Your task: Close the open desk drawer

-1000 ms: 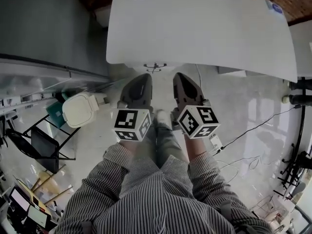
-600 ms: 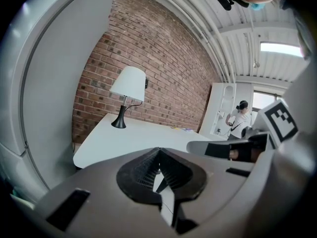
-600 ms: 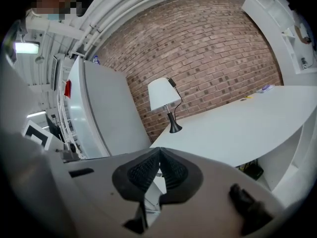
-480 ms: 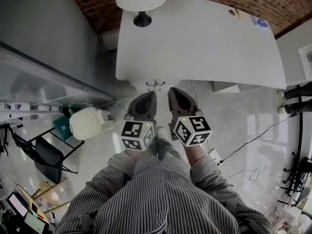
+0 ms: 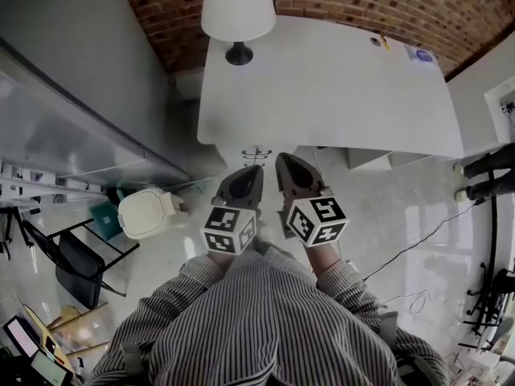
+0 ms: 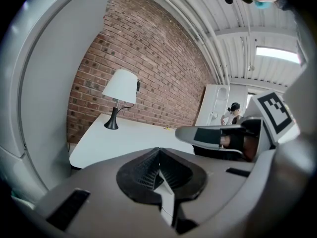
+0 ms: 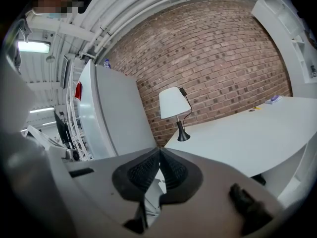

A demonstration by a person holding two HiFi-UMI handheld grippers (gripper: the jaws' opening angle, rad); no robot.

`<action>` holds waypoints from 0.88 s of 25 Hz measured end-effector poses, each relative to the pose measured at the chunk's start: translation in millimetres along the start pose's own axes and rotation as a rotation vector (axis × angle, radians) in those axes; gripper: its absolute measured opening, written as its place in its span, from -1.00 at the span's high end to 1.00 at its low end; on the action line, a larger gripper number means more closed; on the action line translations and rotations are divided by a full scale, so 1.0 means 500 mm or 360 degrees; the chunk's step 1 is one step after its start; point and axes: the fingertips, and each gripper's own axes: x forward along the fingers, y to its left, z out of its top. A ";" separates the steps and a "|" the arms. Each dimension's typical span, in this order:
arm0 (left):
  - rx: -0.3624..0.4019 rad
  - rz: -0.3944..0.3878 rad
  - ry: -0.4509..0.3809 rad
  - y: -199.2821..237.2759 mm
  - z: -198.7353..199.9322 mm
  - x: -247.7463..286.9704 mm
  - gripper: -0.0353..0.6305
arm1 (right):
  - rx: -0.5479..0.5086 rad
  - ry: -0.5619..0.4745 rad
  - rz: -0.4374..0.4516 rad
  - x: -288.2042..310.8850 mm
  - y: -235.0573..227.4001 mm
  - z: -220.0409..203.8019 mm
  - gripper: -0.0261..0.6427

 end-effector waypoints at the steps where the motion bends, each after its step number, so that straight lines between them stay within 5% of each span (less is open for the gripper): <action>1: 0.0008 0.0008 -0.0003 0.004 0.005 -0.004 0.86 | -0.0003 0.0002 0.0007 -0.003 0.003 0.000 0.87; 15: 0.0032 0.0005 -0.0060 0.012 0.039 -0.052 0.86 | -0.0073 0.0062 0.0019 -0.039 0.027 -0.013 0.87; 22: 0.0136 -0.0020 -0.0067 0.000 0.064 -0.052 0.86 | -0.0113 0.0068 0.0070 -0.037 0.046 -0.004 0.87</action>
